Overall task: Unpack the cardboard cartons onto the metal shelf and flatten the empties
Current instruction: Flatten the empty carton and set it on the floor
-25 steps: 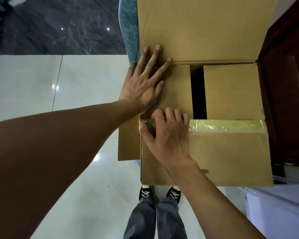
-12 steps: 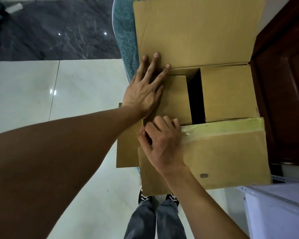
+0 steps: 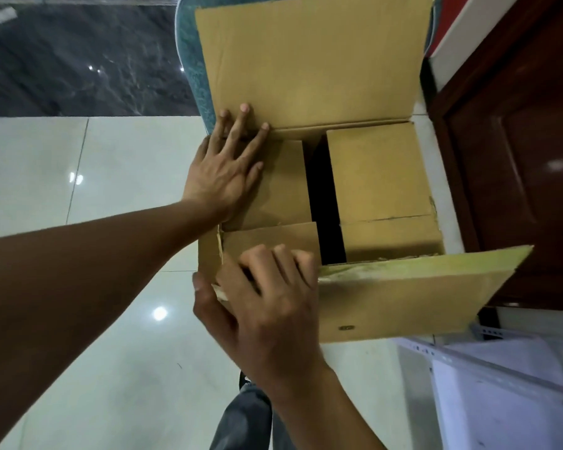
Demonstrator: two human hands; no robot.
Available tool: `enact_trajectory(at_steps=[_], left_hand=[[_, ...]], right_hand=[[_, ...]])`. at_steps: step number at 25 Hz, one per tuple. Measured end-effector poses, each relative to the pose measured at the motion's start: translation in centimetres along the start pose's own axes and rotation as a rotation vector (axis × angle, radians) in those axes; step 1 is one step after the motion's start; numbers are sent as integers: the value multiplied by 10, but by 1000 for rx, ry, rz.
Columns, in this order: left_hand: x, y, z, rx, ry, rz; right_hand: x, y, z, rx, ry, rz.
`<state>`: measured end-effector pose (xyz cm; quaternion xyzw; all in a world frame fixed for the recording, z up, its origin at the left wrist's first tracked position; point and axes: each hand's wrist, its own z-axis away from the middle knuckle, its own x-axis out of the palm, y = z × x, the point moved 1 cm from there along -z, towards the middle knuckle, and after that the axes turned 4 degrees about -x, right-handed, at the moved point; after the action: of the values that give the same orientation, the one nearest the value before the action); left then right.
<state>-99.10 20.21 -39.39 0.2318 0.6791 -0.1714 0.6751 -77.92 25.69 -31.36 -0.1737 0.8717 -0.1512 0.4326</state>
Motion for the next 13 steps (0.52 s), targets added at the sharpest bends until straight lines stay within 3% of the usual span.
enact_trajectory(at_steps=[8, 13], left_hand=[[-21, 30, 21, -34, -6, -17], [-45, 68, 52, 75, -238, 47]], right_hand=[[-61, 7, 15, 79, -100, -66], [-101, 25, 19, 152, -169, 55]])
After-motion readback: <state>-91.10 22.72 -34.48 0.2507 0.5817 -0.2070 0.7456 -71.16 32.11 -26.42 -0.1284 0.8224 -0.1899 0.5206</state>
